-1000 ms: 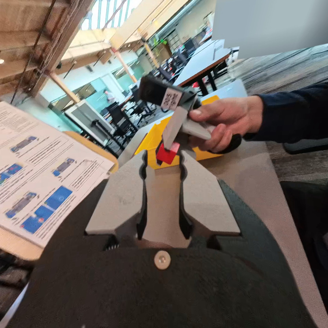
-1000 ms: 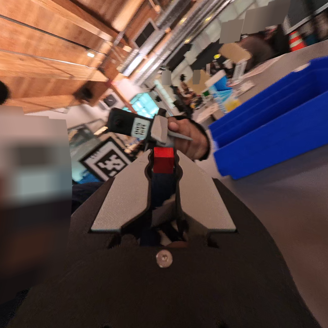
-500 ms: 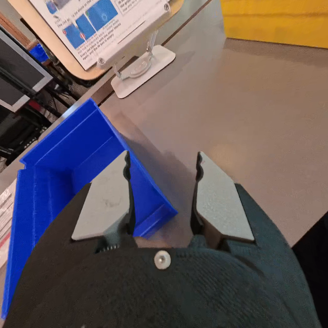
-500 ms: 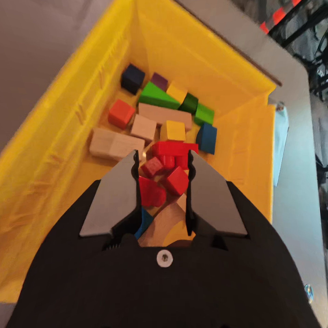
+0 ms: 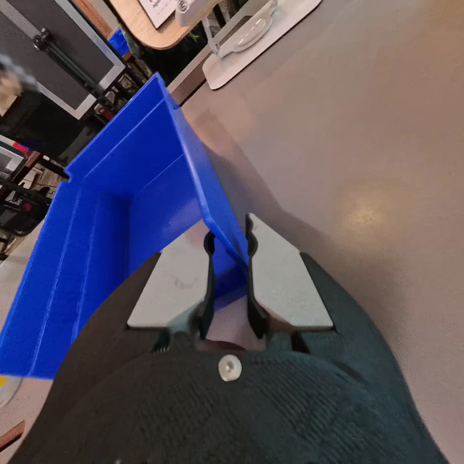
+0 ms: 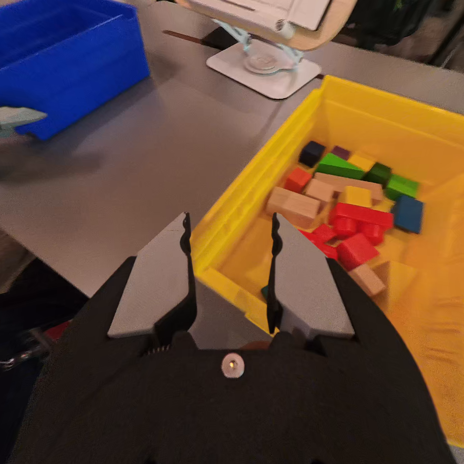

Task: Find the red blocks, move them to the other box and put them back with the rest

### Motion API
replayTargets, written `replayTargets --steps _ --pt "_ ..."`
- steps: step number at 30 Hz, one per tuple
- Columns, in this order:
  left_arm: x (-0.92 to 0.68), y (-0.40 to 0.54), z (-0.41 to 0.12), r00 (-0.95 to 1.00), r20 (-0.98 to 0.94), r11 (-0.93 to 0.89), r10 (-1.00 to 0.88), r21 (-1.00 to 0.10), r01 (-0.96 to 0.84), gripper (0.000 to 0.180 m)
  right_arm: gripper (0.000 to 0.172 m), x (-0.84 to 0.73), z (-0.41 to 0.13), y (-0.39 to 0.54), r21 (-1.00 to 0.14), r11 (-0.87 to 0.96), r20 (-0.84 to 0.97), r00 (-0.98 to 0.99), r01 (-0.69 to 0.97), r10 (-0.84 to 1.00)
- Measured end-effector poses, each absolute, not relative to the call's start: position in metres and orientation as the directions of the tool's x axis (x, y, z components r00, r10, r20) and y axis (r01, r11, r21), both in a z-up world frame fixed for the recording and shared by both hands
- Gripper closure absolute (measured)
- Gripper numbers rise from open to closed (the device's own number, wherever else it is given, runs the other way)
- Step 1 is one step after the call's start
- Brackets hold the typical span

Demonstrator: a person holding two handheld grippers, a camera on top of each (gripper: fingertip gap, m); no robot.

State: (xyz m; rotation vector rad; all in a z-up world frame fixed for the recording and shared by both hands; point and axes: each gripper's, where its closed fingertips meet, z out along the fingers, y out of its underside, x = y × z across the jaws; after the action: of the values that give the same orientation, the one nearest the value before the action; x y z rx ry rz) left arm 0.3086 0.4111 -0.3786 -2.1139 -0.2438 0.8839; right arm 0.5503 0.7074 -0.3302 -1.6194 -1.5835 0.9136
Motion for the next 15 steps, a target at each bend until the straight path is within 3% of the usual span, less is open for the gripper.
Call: replayTargets --steps 2,4,5,7,9,15 --pt "0.297 0.4 -0.369 0.711 -0.475 -0.593 0.519 -0.799 -0.1 0.175 0.107 0.545 -0.351 0.702 -0.824 -0.007 0.003 0.018 0.567 1.0" --pt "0.294 0.394 -0.354 0.737 -0.422 -0.524 0.528 -0.845 -0.108 0.176 0.103 0.538 -0.379 0.697 -0.771 -0.001 0.002 0.004 0.637 1.0" --pt "0.296 0.393 -0.345 0.749 -0.388 -0.473 0.537 -0.874 -0.114 0.175 0.12 0.533 -0.384 0.692 -0.773 0.012 -0.001 -0.02 0.635 1.0" --pt "0.302 0.394 -0.322 0.735 -0.375 -0.394 0.565 -0.905 -0.159 0.176 0.134 0.524 -0.383 0.691 -0.781 0.048 0.067 0.007 0.622 0.998" --pt "0.305 0.394 -0.304 0.687 -0.453 -0.41 0.568 -0.879 -0.241 0.177 0.137 0.514 -0.383 0.683 -0.776 0.067 0.103 0.02 0.627 0.994" --pt "0.34 0.404 -0.205 0.691 -0.451 -0.258 0.564 -0.892 -0.372 0.178 0.135 0.475 -0.382 0.619 -0.798 0.114 0.096 -0.062 0.591 0.993"
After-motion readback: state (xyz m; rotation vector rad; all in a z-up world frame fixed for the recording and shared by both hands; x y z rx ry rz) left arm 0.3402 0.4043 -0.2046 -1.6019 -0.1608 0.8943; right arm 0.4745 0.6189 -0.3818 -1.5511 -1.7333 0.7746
